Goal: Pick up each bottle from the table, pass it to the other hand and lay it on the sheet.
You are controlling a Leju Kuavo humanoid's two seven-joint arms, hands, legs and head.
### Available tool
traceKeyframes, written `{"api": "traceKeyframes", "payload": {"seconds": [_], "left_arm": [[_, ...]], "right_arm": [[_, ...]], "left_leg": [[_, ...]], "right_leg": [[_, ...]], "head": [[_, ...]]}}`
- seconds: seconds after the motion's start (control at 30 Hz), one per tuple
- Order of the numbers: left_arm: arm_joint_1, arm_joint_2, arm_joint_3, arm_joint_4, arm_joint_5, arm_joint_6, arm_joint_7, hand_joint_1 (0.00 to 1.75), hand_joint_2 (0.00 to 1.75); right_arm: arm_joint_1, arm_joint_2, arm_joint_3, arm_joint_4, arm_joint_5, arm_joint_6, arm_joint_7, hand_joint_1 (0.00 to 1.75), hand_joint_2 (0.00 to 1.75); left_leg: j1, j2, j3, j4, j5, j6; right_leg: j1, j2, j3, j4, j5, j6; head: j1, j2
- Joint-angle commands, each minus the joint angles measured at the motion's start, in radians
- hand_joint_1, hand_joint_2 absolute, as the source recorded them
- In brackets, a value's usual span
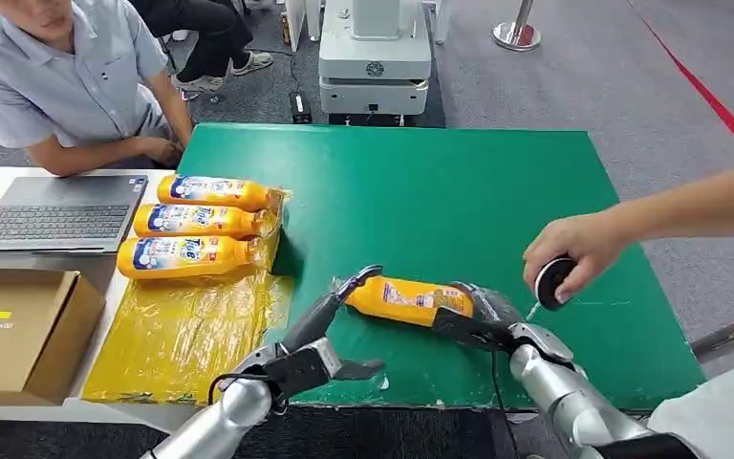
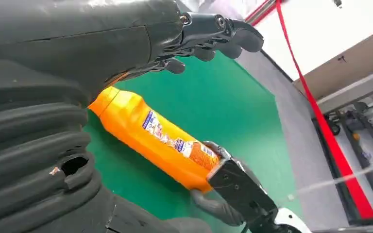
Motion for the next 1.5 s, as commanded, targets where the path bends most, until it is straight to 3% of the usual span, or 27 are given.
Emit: {"api": "traceKeyframes", "payload": {"seconds": [0.03,0.3,0.53,0.7,0.9,1.13,1.5], "left_arm": [[0.021,-0.031,0.053,-0.089,0.036,0.075,-0.081,0.00,1.75],[0.055,-0.046,0.084,-0.127,0.072,0.111,-0.118,0.00,1.75],[0.151,-0.084,0.122,-0.176,0.220,0.169,-0.171,0.00,1.75],[0.153,-0.086,0.122,-0.159,0.246,0.171,-0.171,0.00,1.75],[0.151,-0.119,0.146,-0.043,0.345,0.245,-0.199,0.00,1.75],[0.067,-0.148,0.119,0.198,0.520,0.077,-0.208,0.00,1.75],[0.074,-0.156,0.129,0.209,0.596,0.009,-0.189,0.00,1.75]], "right_arm": [[-0.025,0.028,-0.084,-0.028,-0.080,-0.037,-0.118,1.75,1.75],[-0.014,0.029,-0.100,-0.046,-0.104,-0.065,-0.169,1.75,1.75],[0.064,0.008,-0.246,-0.105,-0.289,-0.076,-0.280,1.75,1.75],[0.085,0.009,-0.254,-0.132,-0.309,-0.076,-0.282,1.75,1.75],[0.202,0.046,-0.237,-0.355,-0.501,-0.038,-0.282,1.75,1.75],[0.228,0.075,-0.102,-0.429,-0.594,-0.026,-0.282,1.75,1.75],[0.238,0.073,-0.089,-0.459,-0.629,-0.008,-0.282,1.75,1.75]], "left_leg": [[0.000,0.000,0.000,0.000,0.000,0.000],[0.000,0.000,0.000,0.000,0.000,0.000],[0.000,0.000,0.000,0.000,0.000,0.000],[0.000,0.000,0.000,0.000,0.000,0.000],[0.000,0.000,0.000,0.000,0.000,0.000],[0.000,0.000,0.000,0.000,0.000,0.000],[0.000,0.000,0.000,0.000,0.000,0.000]], "right_leg": [[0.000,0.000,0.000,0.000,0.000,0.000],[0.000,0.000,0.000,0.000,0.000,0.000],[0.000,0.000,0.000,0.000,0.000,0.000],[0.000,0.000,0.000,0.000,0.000,0.000],[0.000,0.000,0.000,0.000,0.000,0.000],[0.000,0.000,0.000,0.000,0.000,0.000],[0.000,0.000,0.000,0.000,0.000,0.000]], "head": [[0.000,0.000],[-0.001,0.000],[0.000,0.000],[0.002,0.000],[-0.001,0.000],[0.000,0.000],[0.001,0.000]]}}
